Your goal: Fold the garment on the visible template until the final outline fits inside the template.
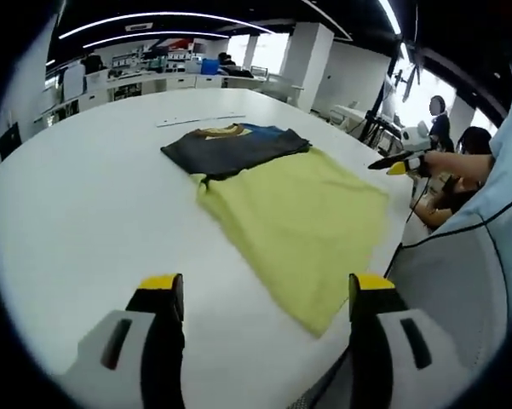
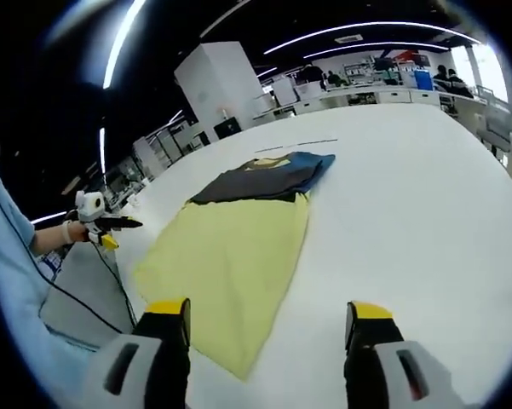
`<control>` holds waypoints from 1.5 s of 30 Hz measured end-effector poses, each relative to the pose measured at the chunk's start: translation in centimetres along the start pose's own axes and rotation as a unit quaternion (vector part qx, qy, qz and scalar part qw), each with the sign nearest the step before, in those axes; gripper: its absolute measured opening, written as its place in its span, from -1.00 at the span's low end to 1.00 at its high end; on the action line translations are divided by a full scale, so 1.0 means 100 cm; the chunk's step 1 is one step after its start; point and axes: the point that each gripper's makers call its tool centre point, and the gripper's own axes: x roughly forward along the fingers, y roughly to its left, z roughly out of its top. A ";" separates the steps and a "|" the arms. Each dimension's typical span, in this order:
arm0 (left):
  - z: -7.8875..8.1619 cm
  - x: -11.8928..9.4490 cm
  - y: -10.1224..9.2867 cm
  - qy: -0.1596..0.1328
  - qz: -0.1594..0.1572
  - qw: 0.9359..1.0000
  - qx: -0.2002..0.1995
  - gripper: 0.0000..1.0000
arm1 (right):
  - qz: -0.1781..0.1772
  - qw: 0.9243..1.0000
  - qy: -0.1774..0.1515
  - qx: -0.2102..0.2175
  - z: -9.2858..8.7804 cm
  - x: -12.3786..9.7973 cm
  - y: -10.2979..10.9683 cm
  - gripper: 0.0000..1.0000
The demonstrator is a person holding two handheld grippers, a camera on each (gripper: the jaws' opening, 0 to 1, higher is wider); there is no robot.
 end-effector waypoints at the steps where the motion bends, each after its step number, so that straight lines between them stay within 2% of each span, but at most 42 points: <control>1: -0.002 0.000 -0.002 0.003 -0.002 1.000 -0.003 0.49 | 0.000 1.000 0.001 0.002 -0.001 -0.001 0.000 0.42; 3: -0.006 0.000 -0.005 0.008 -0.005 1.000 -0.005 0.41 | 0.001 1.000 0.002 0.006 -0.004 -0.004 0.000 0.38; 6: -0.017 -0.002 -0.013 0.027 -0.021 0.999 -0.025 0.16 | 0.003 1.000 0.012 0.008 -0.010 -0.007 0.001 0.32; 10: -0.029 -0.002 -0.019 0.049 -0.026 0.998 -0.042 -0.03 | 0.005 1.000 0.026 0.006 -0.019 -0.011 0.005 0.32; 13: -0.035 -0.002 -0.027 0.055 -0.038 0.996 -0.055 -0.12 | 0.009 0.999 0.040 0.002 -0.027 -0.014 0.007 0.29; 19: -0.052 0.001 -0.041 0.083 -0.060 0.992 -0.078 -0.32 | 0.026 0.998 0.061 0.010 -0.039 -0.014 0.015 0.09; 23: -0.058 0.003 -0.046 0.092 -0.065 0.989 -0.091 -0.37 | 0.044 0.996 0.068 0.029 -0.043 -0.013 0.022 -0.21; 25: -0.061 0.004 -0.045 0.096 -0.063 0.989 -0.096 -0.42 | 0.047 0.996 0.074 0.035 -0.046 -0.012 0.024 -0.28; 36: -0.058 0.006 -0.041 0.080 -0.059 0.982 -0.160 -0.65 | 0.061 0.992 0.083 0.073 -0.049 -0.005 0.029 -0.67; 41: -0.059 0.012 -0.034 0.077 -0.055 0.977 -0.190 -0.91 | 0.059 0.990 0.079 0.099 -0.050 -0.001 0.023 -0.89; 45: -0.058 0.014 -0.034 0.074 -0.058 0.975 -0.200 -0.97 | 0.053 0.989 0.079 0.113 -0.051 0.000 0.020 -1.00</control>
